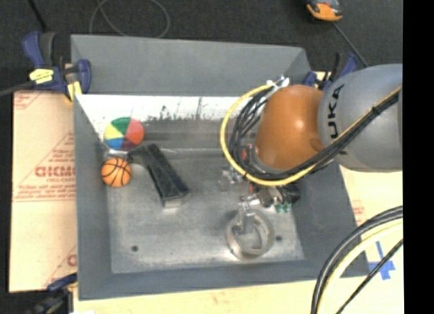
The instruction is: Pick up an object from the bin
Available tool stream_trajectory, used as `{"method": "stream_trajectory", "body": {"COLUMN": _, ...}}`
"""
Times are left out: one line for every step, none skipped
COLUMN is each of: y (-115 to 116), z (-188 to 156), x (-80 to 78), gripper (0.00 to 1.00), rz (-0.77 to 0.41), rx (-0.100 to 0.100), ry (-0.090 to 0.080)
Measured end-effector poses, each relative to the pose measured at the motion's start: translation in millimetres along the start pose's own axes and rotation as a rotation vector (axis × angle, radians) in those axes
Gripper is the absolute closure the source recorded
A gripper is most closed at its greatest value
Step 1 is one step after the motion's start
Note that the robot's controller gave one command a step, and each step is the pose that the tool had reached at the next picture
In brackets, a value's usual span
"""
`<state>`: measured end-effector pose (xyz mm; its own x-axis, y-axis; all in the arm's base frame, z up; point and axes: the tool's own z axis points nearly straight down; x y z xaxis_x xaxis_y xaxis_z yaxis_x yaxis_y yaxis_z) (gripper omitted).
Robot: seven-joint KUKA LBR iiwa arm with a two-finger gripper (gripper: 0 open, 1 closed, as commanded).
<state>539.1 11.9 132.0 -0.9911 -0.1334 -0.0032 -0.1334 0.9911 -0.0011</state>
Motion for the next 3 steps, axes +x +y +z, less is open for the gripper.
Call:
{"method": "stream_trajectory", "body": {"y": -42.0, "z": 52.4, "x": 18.6, "gripper": 1.0, "rz": -0.322, "rx": 0.001, "ry": -0.006}}
{"method": "stream_trajectory", "body": {"y": -42.0, "z": 52.3, "x": 18.6, "gripper": 1.0, "rz": -0.321, "rx": 0.001, "ry": -0.006}}
{"method": "stream_trajectory", "body": {"y": -43.5, "z": -159.6, "x": 40.4, "gripper": 1.0, "rz": -0.254, "rx": -0.002, "ry": 0.005}}
